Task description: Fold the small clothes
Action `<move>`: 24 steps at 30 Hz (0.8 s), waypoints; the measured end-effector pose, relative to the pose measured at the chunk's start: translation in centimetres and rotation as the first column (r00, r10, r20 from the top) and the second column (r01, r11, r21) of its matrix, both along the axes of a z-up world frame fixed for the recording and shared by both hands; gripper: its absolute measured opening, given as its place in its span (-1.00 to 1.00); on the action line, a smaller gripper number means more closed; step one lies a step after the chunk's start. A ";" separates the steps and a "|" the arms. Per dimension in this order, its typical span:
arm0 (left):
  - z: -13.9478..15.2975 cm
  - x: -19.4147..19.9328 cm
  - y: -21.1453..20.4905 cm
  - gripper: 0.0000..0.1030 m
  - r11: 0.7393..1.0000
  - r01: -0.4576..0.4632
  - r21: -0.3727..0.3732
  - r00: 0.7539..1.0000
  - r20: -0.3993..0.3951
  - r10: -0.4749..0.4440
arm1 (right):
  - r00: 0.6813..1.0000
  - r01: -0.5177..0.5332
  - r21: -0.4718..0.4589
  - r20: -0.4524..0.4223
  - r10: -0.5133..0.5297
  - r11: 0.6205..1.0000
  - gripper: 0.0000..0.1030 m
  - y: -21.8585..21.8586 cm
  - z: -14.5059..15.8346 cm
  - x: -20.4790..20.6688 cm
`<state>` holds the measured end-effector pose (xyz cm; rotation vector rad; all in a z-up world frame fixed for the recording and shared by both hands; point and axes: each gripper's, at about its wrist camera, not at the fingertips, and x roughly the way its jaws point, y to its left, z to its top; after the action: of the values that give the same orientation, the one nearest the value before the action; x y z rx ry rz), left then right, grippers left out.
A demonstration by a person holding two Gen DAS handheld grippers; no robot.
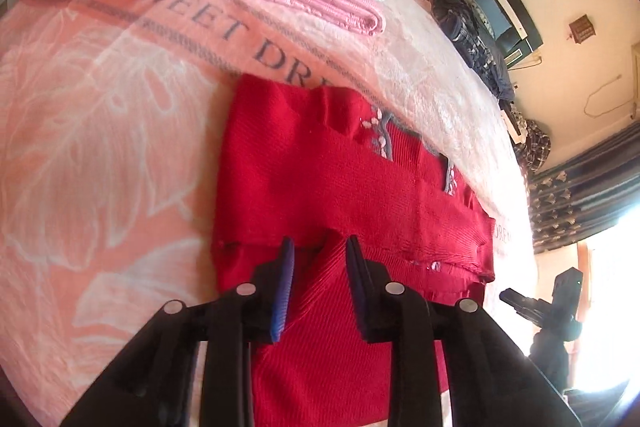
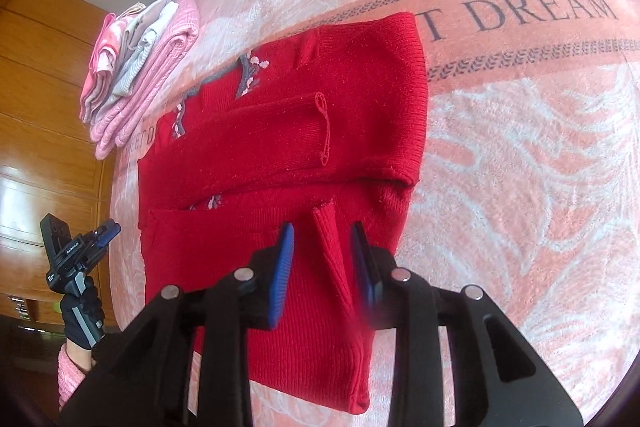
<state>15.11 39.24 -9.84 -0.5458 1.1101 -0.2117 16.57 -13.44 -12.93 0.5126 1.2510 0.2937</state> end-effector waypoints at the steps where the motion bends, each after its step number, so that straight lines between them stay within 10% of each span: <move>1: -0.1 0.2 -0.1 -0.46 1.000 0.022 0.012 1.000 0.007 -0.022 | 1.000 -0.011 0.002 0.002 0.011 1.000 -0.42 -0.1 -0.1 0.1; 8: -1.4 0.6 -4.0 -0.41 0.969 0.214 0.122 0.976 0.018 -0.218 | 0.995 -0.096 -0.007 0.025 0.096 0.995 -0.17 1.3 -0.2 0.0; 16: -3.2 0.2 -8.6 -0.28 0.849 0.349 0.397 0.930 -0.038 -0.364 | 0.982 -0.183 -0.073 0.029 0.186 0.980 -0.08 3.2 -0.8 0.1; 24: -4.9 -0.2 -8.4 -0.06 0.834 0.379 0.402 0.923 -0.091 -0.375 | 0.975 -0.221 -0.104 -0.001 0.222 0.970 -0.06 4.0 -2.4 0.5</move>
<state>14.89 30.89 -14.76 0.0593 1.2238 -0.3070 17.02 -9.43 -15.30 0.2818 1.3079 0.4163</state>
